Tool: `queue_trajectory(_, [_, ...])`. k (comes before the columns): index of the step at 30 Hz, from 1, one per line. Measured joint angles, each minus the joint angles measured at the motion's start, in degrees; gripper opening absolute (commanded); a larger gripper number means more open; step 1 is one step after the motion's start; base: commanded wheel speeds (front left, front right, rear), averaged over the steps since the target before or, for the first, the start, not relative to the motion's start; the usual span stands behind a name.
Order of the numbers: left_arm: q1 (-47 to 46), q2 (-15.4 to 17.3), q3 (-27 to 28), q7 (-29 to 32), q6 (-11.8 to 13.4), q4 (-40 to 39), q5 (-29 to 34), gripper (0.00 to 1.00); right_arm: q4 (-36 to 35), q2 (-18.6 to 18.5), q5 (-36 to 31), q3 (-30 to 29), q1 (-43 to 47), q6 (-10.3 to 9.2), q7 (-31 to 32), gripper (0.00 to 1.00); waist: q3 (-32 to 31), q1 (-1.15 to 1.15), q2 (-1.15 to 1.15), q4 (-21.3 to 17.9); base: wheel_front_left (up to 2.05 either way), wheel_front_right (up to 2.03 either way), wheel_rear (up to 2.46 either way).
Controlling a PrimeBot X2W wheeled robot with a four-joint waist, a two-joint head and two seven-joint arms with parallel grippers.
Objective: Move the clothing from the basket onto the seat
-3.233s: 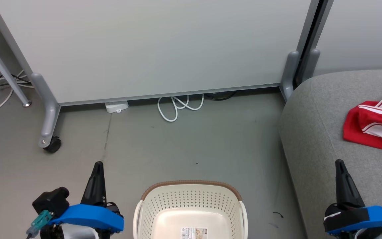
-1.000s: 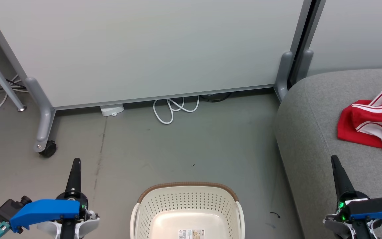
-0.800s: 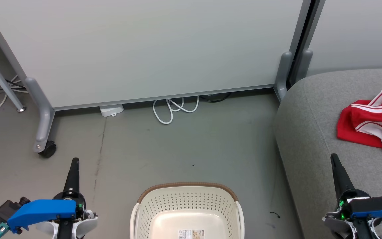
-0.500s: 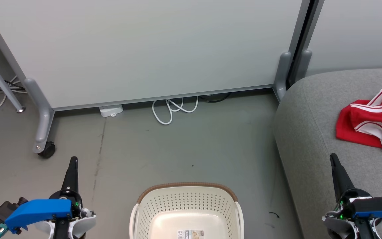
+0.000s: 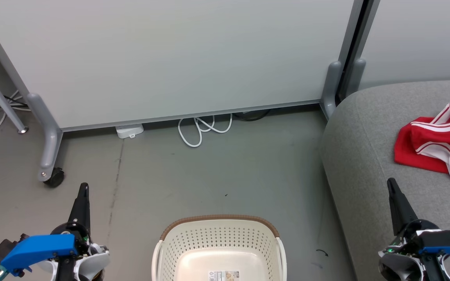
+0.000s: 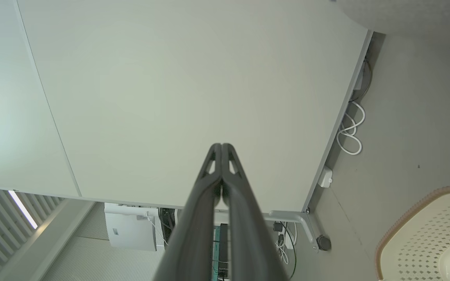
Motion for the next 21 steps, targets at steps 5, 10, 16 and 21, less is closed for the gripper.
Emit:
queue_trajectory(5, [-0.02,0.0,0.36,0.48,-0.08,-0.11,-1.99,0.0,0.05,0.0,2.04,0.0,-0.08,0.0,0.57,0.0,-0.03,0.0,0.0,-0.09,0.0,0.0,0.0])
queue_trajectory(10, [-0.16,-0.01,0.59,0.76,-0.09,-0.26,-3.63,0.0,0.12,-0.01,3.74,0.01,-0.14,0.0,0.85,0.0,-0.06,0.0,0.0,-0.16,0.0,0.0,0.0])
queue_trajectory(16, [-0.18,-0.01,0.59,0.77,-0.09,-0.27,-3.63,0.0,0.13,-0.01,3.74,0.01,-0.25,0.0,0.85,0.0,-0.06,0.0,0.0,-0.16,0.0,0.0,0.0])
queue_trajectory(21, [-0.18,-0.01,0.59,0.77,-0.09,-0.27,-3.63,0.0,0.13,-0.01,3.74,0.01,-0.25,0.0,0.85,0.0,-0.06,0.0,0.0,-0.16,0.0,0.0,0.0])
